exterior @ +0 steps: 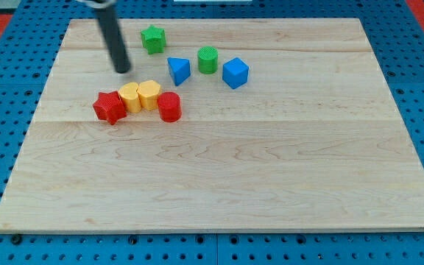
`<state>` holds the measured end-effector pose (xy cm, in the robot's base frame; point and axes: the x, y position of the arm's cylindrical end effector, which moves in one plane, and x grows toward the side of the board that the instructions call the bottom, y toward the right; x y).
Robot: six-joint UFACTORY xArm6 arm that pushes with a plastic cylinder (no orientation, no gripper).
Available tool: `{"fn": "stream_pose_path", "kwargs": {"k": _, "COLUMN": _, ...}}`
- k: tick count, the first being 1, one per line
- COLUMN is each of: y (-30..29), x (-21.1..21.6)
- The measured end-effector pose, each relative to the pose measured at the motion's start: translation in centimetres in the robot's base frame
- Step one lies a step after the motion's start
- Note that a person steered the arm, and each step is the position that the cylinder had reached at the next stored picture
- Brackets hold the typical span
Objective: Move the green star into the triangle
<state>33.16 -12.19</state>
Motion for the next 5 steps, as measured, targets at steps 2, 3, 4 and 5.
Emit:
{"fn": "stream_pose_path", "kwargs": {"k": 2, "y": 3.0, "x": 0.0}}
{"fn": "stream_pose_path", "kwargs": {"k": 3, "y": -7.6, "x": -3.5}}
{"fn": "stream_pose_path", "kwargs": {"k": 4, "y": -7.6, "x": -8.0}}
{"fn": "stream_pose_path", "kwargs": {"k": 5, "y": -0.8, "x": -10.8}}
